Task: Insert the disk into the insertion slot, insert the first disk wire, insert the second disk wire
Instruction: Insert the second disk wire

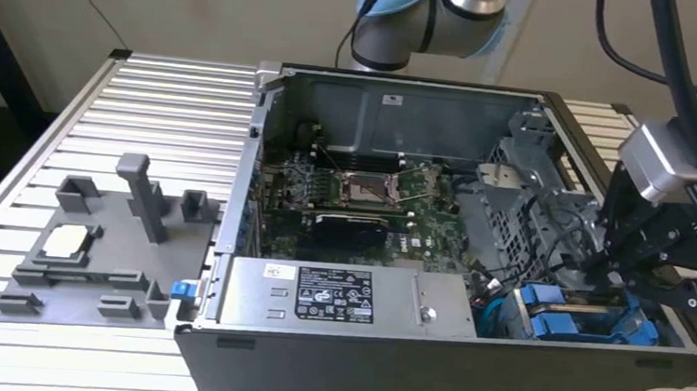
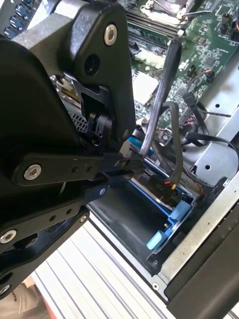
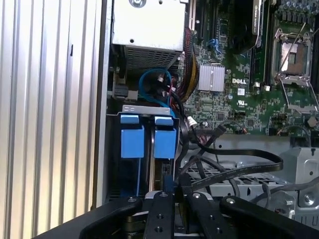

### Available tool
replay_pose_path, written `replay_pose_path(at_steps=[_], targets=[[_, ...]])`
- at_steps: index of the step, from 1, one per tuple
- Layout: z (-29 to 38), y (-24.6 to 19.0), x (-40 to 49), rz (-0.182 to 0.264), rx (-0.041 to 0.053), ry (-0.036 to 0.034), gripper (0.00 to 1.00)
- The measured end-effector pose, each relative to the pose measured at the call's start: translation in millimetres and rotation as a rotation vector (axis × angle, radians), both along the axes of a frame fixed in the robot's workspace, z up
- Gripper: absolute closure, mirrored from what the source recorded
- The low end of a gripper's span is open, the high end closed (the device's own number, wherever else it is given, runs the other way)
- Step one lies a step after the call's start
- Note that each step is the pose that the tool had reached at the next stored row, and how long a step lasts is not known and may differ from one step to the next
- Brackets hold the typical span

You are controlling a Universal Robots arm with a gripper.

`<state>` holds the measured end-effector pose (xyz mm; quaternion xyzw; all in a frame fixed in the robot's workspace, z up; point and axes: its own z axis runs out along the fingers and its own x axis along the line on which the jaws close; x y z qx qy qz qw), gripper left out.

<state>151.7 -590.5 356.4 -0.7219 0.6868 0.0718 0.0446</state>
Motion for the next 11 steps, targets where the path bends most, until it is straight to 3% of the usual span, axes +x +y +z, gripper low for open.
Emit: replay_pose_path(at_steps=[11], targets=[[-9.7,-0.3,1.9,-0.006,0.0000,0.0000,0.84]])
